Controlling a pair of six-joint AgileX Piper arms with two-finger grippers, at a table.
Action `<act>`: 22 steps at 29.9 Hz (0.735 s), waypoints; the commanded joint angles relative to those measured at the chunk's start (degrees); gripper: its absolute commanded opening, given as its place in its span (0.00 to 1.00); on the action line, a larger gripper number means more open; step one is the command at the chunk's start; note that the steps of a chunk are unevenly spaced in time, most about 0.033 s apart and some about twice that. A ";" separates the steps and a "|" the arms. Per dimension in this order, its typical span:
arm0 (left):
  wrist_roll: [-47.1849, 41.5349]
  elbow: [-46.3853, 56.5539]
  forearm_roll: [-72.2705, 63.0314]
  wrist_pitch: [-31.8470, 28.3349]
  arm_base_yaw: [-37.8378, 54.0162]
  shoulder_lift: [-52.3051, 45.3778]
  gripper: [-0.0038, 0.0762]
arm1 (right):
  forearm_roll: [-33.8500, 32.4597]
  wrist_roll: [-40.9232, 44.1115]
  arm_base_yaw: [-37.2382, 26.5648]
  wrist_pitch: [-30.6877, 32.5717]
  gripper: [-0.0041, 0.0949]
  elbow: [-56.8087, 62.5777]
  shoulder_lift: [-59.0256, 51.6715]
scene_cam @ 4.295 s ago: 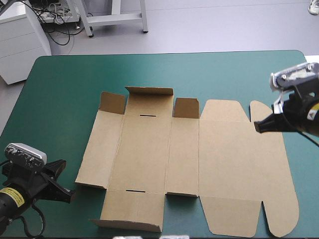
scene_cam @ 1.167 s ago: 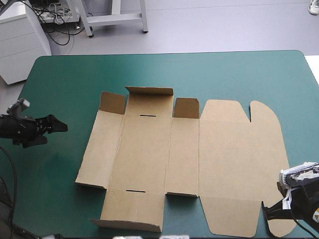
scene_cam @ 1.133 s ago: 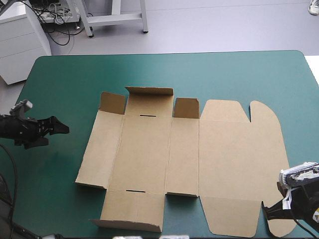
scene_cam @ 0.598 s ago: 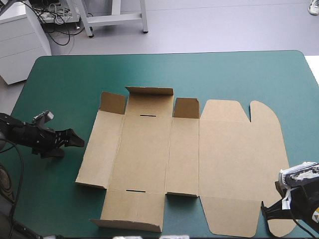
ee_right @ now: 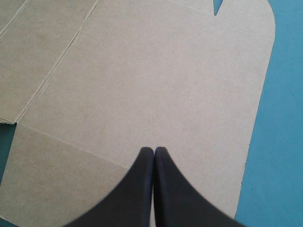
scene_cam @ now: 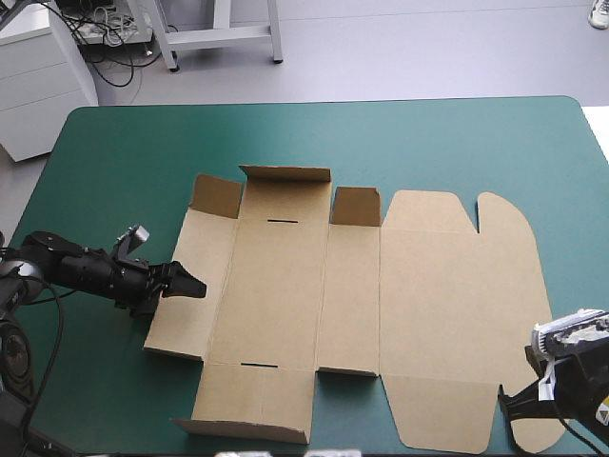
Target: Fold the box
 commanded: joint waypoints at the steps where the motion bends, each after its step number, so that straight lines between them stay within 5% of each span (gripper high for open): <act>1: 0.17 1.44 4.44 3.36 -2.85 0.33 0.92 | 0.31 -0.56 -0.30 -3.34 0.02 -1.19 0.41; 7: 0.17 1.44 4.16 3.36 -3.38 0.23 0.88 | 0.31 -0.56 -0.30 -3.34 0.02 -1.19 0.41; 17: 0.17 1.44 3.59 3.36 -3.38 0.23 0.52 | 0.31 -0.56 -0.30 -3.34 0.02 -1.19 0.41; 22: 0.17 1.44 3.48 3.36 -3.38 0.23 0.48 | 0.31 -0.56 -0.30 -3.34 0.02 -1.19 0.41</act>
